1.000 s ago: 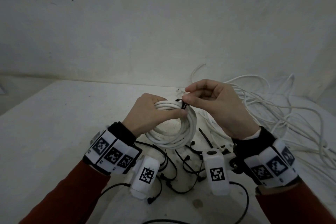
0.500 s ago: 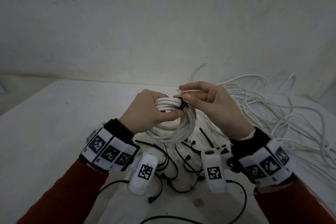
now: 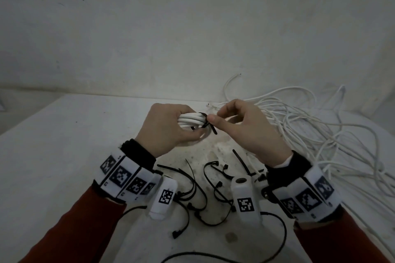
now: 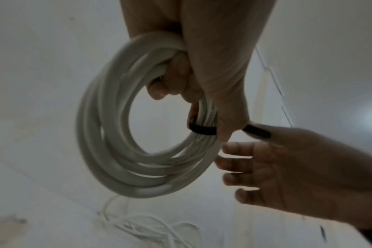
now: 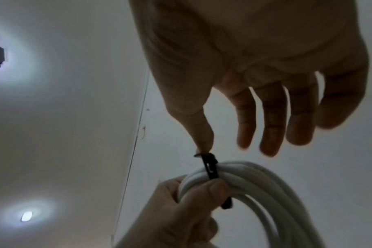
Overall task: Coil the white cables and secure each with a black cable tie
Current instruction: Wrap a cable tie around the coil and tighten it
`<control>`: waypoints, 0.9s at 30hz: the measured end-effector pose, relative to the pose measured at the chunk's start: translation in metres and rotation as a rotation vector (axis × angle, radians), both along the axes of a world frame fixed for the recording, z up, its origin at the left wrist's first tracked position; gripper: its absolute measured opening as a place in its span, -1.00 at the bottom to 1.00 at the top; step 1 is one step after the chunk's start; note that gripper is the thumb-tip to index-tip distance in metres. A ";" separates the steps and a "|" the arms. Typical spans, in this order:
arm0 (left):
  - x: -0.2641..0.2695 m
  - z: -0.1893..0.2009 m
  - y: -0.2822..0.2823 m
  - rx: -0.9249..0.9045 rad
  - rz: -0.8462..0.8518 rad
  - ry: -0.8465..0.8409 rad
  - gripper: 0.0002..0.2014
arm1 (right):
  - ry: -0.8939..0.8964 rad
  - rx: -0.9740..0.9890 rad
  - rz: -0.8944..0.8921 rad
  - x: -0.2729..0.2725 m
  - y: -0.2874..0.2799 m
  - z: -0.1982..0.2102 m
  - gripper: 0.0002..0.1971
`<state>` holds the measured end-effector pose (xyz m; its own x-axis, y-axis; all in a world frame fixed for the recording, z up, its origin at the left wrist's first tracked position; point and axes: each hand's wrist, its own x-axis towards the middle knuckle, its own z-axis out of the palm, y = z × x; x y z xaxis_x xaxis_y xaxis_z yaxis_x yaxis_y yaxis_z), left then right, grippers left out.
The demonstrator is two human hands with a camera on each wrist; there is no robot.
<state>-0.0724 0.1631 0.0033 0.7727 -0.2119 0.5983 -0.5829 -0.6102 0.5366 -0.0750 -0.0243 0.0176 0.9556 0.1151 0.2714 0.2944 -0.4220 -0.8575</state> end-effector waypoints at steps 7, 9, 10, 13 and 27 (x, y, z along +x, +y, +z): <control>0.001 0.000 0.004 -0.024 0.001 -0.079 -0.61 | 0.222 0.236 0.205 -0.006 0.004 0.004 -0.92; 0.002 0.001 0.006 -0.073 0.012 -0.052 -0.63 | 0.245 0.276 0.225 -0.005 0.001 0.005 -0.96; 0.002 0.001 0.006 -0.097 0.016 -0.035 -0.64 | 0.244 0.281 0.234 -0.005 0.001 0.006 -0.96; 0.000 0.002 0.004 -0.124 0.015 -0.017 -0.66 | 0.217 0.295 0.250 -0.009 -0.001 0.011 -0.96; -0.007 0.005 -0.004 -0.240 0.045 -0.086 -0.79 | 0.208 0.341 0.286 -0.022 0.002 0.020 -0.97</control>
